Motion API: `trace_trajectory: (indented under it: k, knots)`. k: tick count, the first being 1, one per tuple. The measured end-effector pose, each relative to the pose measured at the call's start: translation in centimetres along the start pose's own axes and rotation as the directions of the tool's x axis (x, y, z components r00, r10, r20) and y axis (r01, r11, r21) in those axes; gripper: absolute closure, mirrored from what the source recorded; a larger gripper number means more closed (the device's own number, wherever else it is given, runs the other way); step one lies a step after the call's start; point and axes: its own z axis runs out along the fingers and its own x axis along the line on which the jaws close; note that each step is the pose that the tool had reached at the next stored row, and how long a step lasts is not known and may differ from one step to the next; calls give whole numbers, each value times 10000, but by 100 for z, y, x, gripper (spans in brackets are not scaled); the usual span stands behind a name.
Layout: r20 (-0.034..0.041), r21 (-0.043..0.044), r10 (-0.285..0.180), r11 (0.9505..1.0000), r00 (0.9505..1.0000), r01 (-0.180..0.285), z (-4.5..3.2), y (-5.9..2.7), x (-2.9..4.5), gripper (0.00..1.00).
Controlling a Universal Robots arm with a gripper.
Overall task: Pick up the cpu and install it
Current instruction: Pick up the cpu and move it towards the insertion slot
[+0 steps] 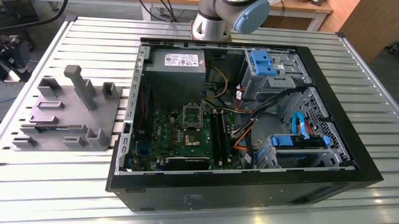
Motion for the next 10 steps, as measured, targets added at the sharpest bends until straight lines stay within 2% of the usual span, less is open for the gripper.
trace_trajectory:
  k: [10]
  knots:
    - [-1, 1, 0, 10000, 10000, 0, -20, 1, 0, 53]
